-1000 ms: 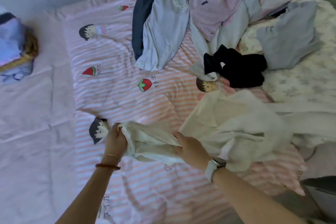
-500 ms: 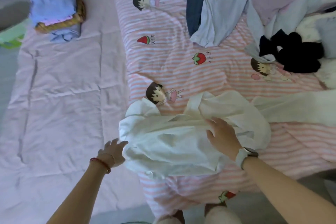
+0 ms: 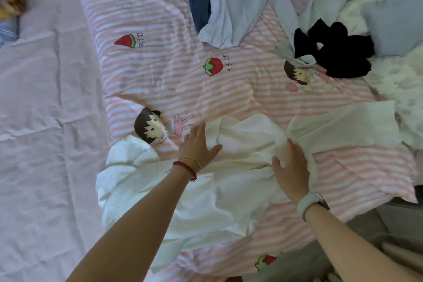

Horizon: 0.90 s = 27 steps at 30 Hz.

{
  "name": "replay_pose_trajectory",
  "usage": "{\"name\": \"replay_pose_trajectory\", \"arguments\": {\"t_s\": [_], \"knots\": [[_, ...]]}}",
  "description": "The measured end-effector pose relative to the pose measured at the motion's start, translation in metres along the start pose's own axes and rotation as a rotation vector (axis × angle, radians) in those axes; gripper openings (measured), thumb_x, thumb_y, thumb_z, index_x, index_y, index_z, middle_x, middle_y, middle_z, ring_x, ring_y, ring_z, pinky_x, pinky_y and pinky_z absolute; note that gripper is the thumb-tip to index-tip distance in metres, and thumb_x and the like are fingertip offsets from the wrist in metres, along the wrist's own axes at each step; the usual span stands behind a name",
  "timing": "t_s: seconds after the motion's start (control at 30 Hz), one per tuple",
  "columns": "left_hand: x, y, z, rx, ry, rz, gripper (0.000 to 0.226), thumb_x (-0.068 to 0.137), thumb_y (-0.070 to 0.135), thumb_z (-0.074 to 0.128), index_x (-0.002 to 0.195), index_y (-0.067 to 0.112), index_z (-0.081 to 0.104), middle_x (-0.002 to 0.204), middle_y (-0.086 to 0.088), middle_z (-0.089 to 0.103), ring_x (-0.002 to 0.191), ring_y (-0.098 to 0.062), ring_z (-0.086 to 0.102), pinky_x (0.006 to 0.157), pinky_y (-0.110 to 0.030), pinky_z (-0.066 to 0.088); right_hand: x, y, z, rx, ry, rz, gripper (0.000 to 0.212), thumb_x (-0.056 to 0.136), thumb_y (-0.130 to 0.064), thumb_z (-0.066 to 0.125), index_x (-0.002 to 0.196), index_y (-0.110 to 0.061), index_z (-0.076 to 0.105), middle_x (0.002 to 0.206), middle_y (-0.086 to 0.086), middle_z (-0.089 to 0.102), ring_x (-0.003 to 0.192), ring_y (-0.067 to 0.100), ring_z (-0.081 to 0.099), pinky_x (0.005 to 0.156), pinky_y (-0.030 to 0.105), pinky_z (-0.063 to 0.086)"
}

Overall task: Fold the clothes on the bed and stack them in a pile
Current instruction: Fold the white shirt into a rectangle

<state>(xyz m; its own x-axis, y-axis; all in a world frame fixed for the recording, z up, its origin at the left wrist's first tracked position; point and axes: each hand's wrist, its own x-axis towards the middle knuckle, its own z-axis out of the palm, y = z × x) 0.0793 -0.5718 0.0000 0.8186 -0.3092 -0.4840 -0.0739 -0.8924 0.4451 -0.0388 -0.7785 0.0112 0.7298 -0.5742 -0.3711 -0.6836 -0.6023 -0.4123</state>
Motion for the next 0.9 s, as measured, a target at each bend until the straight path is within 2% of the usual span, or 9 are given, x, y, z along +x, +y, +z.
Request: {"name": "replay_pose_trajectory", "arguments": {"t_s": [0.07,0.17,0.23,0.33,0.47,0.57,0.63,0.73,0.9], "knots": [[0.017,0.011,0.015,-0.026,-0.027,-0.111,0.08,0.084,0.052,0.056,0.144,0.014,0.019,0.143,-0.012,0.034,0.126,-0.032,0.04,0.098,-0.043,0.039,0.001,0.009,0.007,0.045,0.057,0.041,0.062,0.091,-0.026,0.052,0.146,-0.016,0.024,0.149,0.008,0.03,0.136,0.03,0.027,0.105,0.044,0.03],[0.025,0.021,0.025,-0.14,0.16,-0.251,0.035,0.092,0.038,0.049,0.113,0.011,0.053,0.106,-0.013,0.061,0.1,-0.031,0.057,0.079,-0.037,0.047,0.007,0.022,0.006,0.082,0.027,0.064,0.049,0.092,-0.021,0.052,0.139,-0.012,0.04,0.126,0.016,0.052,0.118,0.036,0.045,0.096,0.045,0.04],[0.021,0.024,0.018,-0.437,0.234,-0.261,0.022,0.095,0.022,0.046,0.1,0.005,0.059,0.09,-0.012,0.063,0.087,-0.029,0.058,0.073,-0.032,0.045,0.011,0.026,-0.002,0.109,-0.024,-0.019,0.023,0.092,-0.013,0.049,0.108,-0.003,0.062,0.092,0.019,0.062,0.09,0.038,0.056,0.073,0.043,0.044],[0.005,0.018,-0.016,-0.649,0.272,-0.163,0.015,0.094,0.007,0.046,0.095,0.004,0.06,0.075,0.0,0.056,0.072,-0.018,0.05,0.06,-0.02,0.04,0.012,0.017,-0.023,0.186,0.001,-0.146,0.022,0.093,-0.006,0.049,0.071,-0.005,0.051,0.066,0.01,0.047,0.072,0.031,0.048,0.062,0.033,0.03],[-0.002,-0.003,-0.095,-0.521,0.309,-0.056,0.023,0.096,0.008,0.044,0.075,0.01,0.054,0.063,0.004,0.047,0.065,-0.017,0.042,0.055,-0.022,0.034,0.024,-0.029,-0.06,0.234,0.142,-0.294,0.018,0.095,-0.008,0.045,0.077,-0.009,0.046,0.072,-0.004,0.041,0.076,0.023,0.041,0.066,0.03,0.028],[-0.009,0.005,-0.17,-0.533,0.348,0.064,0.015,0.094,0.0,0.046,0.087,0.002,0.06,0.077,-0.004,0.054,0.078,-0.016,0.046,0.062,-0.009,0.036,0.036,-0.087,-0.092,0.235,0.154,-0.399,0.017,0.098,-0.019,0.039,0.083,-0.011,0.041,0.061,-0.003,0.042,0.06,0.024,0.043,0.056,0.032,0.029],[-0.023,0.021,-0.22,-0.658,0.395,0.145,0.01,0.092,0.005,0.052,0.09,0.006,0.062,0.085,-0.001,0.058,0.08,-0.011,0.054,0.067,-0.004,0.039,0.038,-0.135,-0.118,0.262,0.193,-0.462,0.018,0.099,-0.022,0.037,0.089,-0.008,0.042,0.06,0.006,0.049,0.058,0.032,0.048,0.053,0.037,0.032],[-0.06,0.046,-0.289,-0.823,0.422,0.269,0.01,0.091,0.019,0.055,0.09,0.017,0.065,0.091,0.008,0.062,0.086,-0.005,0.057,0.081,-0.016,0.043,0.024,-0.203,-0.167,0.315,0.343,-0.586,0.023,0.099,-0.019,0.039,0.103,0.003,0.046,0.078,0.026,0.058,0.073,0.041,0.056,0.06,0.042,0.037],[-0.138,0.056,-0.378,-0.685,0.958,0.438,0.009,0.092,0.009,0.055,0.085,0.014,0.06,0.088,0.002,0.059,0.073,0.001,0.051,0.066,-0.01,0.037,-0.041,-0.293,-0.257,0.547,0.528,-0.81,0.017,0.099,-0.019,0.039,0.107,-0.005,0.045,0.086,0.006,0.054,0.075,0.023,0.051,0.065,0.036,0.037]]}}
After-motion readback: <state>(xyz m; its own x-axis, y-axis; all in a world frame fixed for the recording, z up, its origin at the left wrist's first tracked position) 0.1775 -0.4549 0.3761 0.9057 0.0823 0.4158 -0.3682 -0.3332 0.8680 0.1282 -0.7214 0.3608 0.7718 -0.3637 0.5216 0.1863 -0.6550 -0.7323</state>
